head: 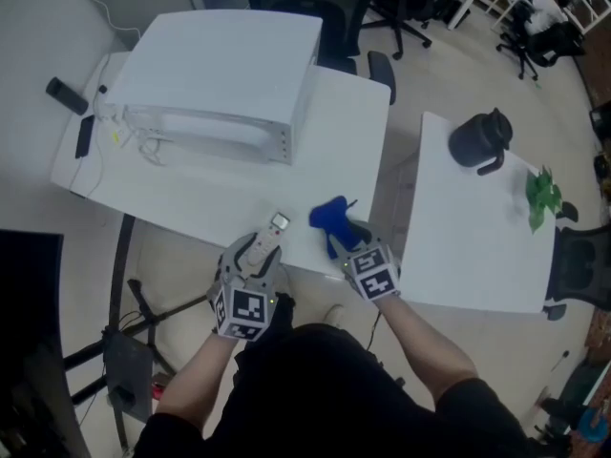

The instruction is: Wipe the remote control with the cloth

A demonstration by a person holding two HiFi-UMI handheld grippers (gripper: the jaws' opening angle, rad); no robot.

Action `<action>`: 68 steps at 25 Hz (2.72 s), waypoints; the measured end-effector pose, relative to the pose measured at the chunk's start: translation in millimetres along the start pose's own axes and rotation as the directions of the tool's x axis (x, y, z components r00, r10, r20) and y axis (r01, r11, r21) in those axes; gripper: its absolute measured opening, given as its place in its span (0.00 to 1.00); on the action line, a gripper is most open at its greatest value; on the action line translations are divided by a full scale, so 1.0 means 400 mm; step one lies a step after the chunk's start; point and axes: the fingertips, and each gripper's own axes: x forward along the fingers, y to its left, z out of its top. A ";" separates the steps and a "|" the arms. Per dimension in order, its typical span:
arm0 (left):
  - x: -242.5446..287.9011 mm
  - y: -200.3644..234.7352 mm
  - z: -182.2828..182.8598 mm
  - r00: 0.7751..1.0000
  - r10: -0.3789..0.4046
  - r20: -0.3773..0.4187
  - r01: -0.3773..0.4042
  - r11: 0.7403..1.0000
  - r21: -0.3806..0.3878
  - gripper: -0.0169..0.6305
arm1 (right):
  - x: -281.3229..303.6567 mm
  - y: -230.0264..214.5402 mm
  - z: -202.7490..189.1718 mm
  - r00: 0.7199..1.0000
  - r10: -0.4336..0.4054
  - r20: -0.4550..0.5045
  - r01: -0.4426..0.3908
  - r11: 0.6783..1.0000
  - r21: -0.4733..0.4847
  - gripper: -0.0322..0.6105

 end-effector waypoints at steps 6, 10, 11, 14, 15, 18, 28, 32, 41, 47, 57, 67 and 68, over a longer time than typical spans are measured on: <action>-0.065 -0.109 0.069 1.000 0.016 0.018 -0.016 0.999 0.049 0.34 | 0.109 -0.011 -0.080 0.994 -0.013 -0.106 0.004 0.996 -0.085 0.49; -0.114 -0.158 0.098 0.998 0.062 0.027 -0.064 0.996 0.065 0.34 | 0.150 -0.010 -0.097 0.989 0.010 -0.148 -0.027 0.993 -0.114 0.49; -0.128 -0.169 0.102 0.997 0.075 0.028 -0.077 0.995 0.069 0.34 | 0.153 -0.011 -0.100 0.989 0.016 -0.150 -0.032 0.994 -0.105 0.49; -0.164 -0.199 0.115 0.992 0.119 0.036 -0.122 0.989 0.088 0.34 | 0.139 -0.017 -0.092 0.991 0.011 -0.130 -0.023 0.995 -0.093 0.28; -0.175 -0.208 0.122 0.990 0.134 0.040 -0.138 0.986 0.096 0.34 | 0.123 -0.017 -0.085 0.994 0.016 -0.112 -0.026 0.996 -0.088 0.27; -0.214 -0.242 0.147 0.982 0.178 0.056 -0.184 0.976 0.117 0.34 | 0.030 -0.005 -0.041 0.999 0.046 -0.012 -0.047 0.994 -0.099 0.26; -0.273 -0.283 0.179 0.971 0.227 0.068 -0.237 0.936 0.259 0.34 | -0.479 0.133 0.180 0.908 0.178 0.378 -0.111 0.975 -0.191 0.26; -0.272 -0.262 0.177 0.975 0.209 0.073 -0.221 0.914 0.339 0.34 | -0.574 0.298 0.227 0.864 0.322 0.386 -0.200 0.925 -0.324 0.26; -0.347 -0.233 0.185 0.977 0.131 0.170 -0.210 0.739 0.640 0.34 | -0.519 0.533 0.223 0.894 0.421 0.156 -0.294 0.812 -0.504 0.26; -0.409 -0.230 0.182 0.971 0.096 0.218 -0.221 0.701 0.678 0.34 | -0.531 0.509 0.241 0.932 0.320 0.169 -0.204 0.851 -0.484 0.25; -0.433 -0.217 0.160 0.976 0.082 0.204 -0.195 0.752 0.629 0.34 | -0.578 0.439 0.263 0.943 0.205 0.263 -0.078 0.902 -0.424 0.24; -0.448 -0.245 0.186 0.969 0.056 0.242 -0.204 0.735 0.647 0.34 | -0.566 0.554 0.231 0.938 0.310 0.155 -0.173 0.806 -0.566 0.24; -0.451 -0.246 0.186 0.968 0.055 0.245 -0.205 0.733 0.649 0.34 | -0.567 0.534 0.231 0.941 0.297 0.161 -0.164 0.818 -0.551 0.24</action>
